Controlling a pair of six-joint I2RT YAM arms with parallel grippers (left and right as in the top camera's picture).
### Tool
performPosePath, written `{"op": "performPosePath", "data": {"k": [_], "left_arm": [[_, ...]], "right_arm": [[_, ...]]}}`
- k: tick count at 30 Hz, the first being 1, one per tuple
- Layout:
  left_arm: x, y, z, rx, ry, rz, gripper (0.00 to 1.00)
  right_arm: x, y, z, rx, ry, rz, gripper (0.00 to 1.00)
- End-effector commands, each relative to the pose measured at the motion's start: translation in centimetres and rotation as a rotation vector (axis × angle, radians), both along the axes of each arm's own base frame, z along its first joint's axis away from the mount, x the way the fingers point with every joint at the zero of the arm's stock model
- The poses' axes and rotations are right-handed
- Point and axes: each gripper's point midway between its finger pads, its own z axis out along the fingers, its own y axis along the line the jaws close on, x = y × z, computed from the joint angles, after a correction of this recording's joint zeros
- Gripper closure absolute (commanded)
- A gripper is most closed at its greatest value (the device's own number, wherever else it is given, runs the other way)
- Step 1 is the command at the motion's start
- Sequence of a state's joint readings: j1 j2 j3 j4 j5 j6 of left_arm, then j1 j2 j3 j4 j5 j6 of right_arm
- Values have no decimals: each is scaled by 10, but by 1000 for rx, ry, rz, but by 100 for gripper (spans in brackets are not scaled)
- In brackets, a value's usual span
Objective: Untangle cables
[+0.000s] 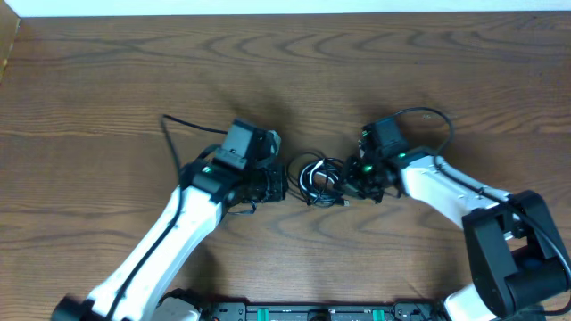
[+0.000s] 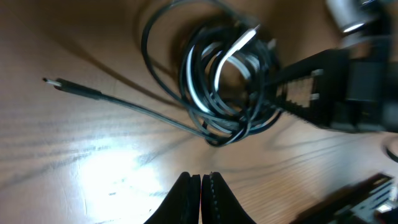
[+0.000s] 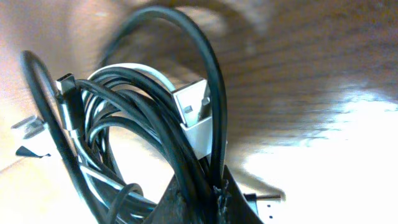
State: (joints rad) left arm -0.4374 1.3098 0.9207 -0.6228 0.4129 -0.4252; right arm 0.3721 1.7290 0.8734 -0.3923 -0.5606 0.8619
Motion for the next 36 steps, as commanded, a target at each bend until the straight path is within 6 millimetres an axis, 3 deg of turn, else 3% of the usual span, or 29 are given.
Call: {"op": "performPosePath", "data": {"k": [1, 3, 7, 12, 14, 19, 24, 26, 29, 33, 36], "left_arm": [[8, 0, 35, -62, -88, 47, 90], [7, 0, 48, -90, -114, 69, 90], [6, 1, 52, -122, -80, 135, 90], [6, 0, 38, -151, 49, 280, 90], [5, 0, 26, -138, 113, 318, 84], [-2, -3, 2, -88, 201, 311, 84], [-5, -9, -3, -84, 225, 294, 83], [-5, -9, -3, -84, 224, 294, 67], [-7, -9, -3, -88, 232, 290, 59], [-9, -13, 0, -110, 246, 275, 37], [-6, -14, 3, -109, 210, 246, 31]], "right_arm": [[-9, 18, 39, 251, 28, 67, 99], [-10, 18, 48, 322, 28, 89, 99], [-11, 19, 65, 436, 13, 135, 99], [-13, 19, 77, 513, -36, 192, 99], [-12, 18, 81, 539, -41, 197, 99], [-11, 16, 86, 570, -18, 175, 99], [-4, 9, 86, 569, 31, 102, 99], [1, 1, 87, 577, 38, 67, 99], [6, -7, 87, 577, 40, 37, 99], [9, -11, 87, 577, 59, 4, 99], [8, -11, 88, 589, 82, -6, 99]]}}
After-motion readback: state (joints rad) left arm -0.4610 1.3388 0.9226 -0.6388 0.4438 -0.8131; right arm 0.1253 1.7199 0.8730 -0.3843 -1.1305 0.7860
